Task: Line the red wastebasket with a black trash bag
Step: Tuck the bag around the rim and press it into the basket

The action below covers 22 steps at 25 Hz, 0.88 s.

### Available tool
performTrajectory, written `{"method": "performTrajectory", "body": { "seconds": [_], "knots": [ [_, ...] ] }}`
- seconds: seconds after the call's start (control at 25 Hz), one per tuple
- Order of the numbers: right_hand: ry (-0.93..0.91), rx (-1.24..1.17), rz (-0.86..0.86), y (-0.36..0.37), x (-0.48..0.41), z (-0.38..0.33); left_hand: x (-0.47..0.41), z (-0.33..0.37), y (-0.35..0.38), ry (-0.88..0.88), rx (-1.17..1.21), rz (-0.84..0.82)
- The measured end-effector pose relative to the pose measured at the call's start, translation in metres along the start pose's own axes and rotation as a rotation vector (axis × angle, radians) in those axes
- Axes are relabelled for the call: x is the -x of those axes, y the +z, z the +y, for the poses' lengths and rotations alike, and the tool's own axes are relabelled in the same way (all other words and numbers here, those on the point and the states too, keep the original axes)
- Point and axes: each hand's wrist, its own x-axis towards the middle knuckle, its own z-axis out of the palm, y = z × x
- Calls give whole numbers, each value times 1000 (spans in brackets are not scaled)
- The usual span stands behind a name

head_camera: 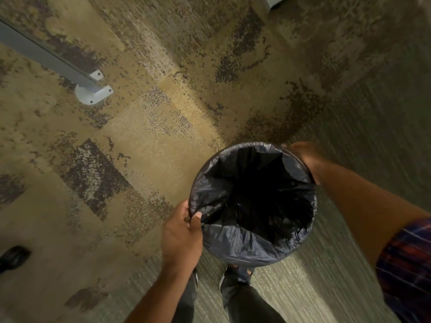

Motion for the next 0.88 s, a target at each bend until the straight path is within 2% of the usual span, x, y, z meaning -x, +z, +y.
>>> {"method": "performTrajectory", "body": {
  "seconds": [0.08, 0.16, 0.2, 0.24, 0.28, 0.32, 0.36, 0.44, 0.48, 0.64, 0.76, 0.88],
  "knots": [
    [-171, 49, 369, -2, 5, 1, -5, 0, -2, -28, 11, 14],
    [-569, 101, 655, 1, 41, 4, -7, 8, -6, -76, 92, -61],
    [-762, 113, 654, 12, 67, 9, -7, 12, -6, -93, 123, -93],
    [-905, 123, 547, 30, 91, 13, -6, 16, -4, -96, 137, -103],
    [-935, 149, 354, 54, 111, 21, -5, 19, -2, -89, 127, -97],
    [-827, 200, 121, 79, 124, 26, -4, 22, 0, -72, 110, -84],
    [-627, 268, -86, 102, 131, 31, -3, 23, 1, -59, 110, -73],
    [-258, 362, -329, 140, 121, 46, -2, 21, 4, -54, 152, -77],
    [-178, 376, -403, 154, 112, 54, -1, 19, 5, -51, 161, -90],
    [-86, 296, -541, 184, 91, 76, -4, 12, 9, -58, 178, -128],
    [-115, 213, -636, 177, 91, 79, -4, 11, 8, -95, 185, -129],
    [-119, 151, -615, 157, 87, 72, -3, 16, 8, -92, 174, -113]
  ]
}}
